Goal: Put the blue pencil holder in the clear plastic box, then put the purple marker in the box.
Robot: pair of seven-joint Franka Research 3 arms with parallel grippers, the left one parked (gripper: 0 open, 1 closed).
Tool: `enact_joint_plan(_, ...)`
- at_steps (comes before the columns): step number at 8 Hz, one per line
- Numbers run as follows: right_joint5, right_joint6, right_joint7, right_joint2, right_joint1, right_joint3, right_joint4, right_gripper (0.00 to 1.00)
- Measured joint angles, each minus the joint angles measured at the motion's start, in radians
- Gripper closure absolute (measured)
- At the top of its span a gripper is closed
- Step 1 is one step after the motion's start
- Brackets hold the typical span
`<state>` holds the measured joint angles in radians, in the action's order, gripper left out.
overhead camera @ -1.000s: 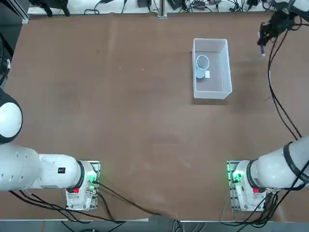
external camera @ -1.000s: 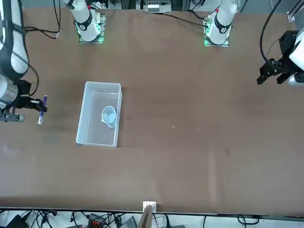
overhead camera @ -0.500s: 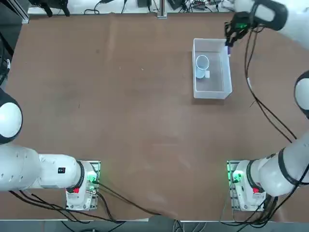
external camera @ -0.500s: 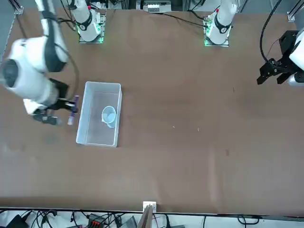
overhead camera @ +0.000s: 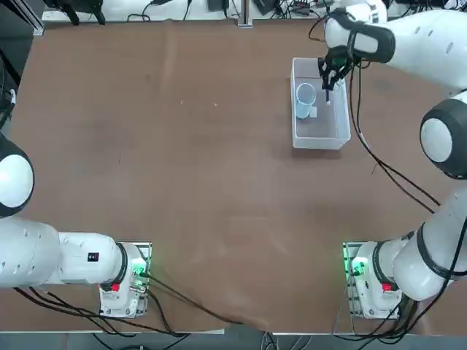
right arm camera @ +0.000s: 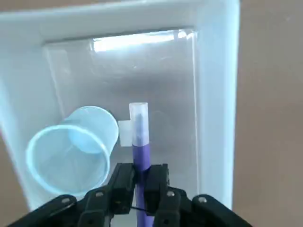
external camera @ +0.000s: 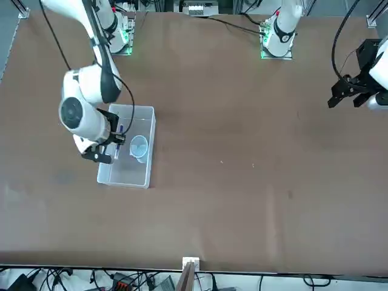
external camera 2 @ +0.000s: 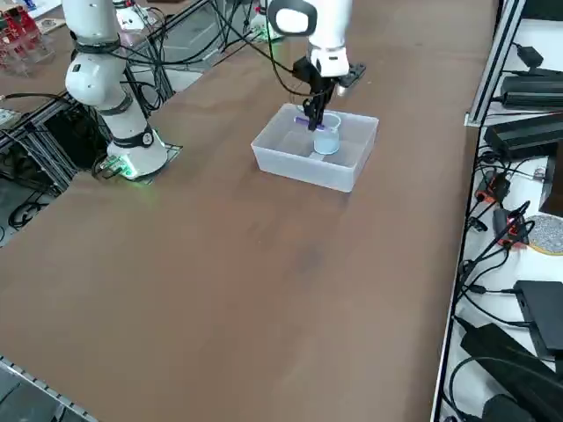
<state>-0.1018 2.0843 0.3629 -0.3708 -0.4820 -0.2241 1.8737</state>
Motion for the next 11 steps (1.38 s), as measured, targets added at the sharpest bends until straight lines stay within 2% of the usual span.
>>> enact_joint_plan(4, 0.005, 0.091, -0.06, -0.007, -0.012, -0.002, 0.094, 0.85)
enact_joint_plan(7, 0.005, 0.229, -0.1, -0.006, -0.01, -0.011, 0.176, 0.85)
enact_joint_plan(11, 0.005, 0.257, -0.104, -0.027, -0.01, -0.012, 0.199, 0.85)
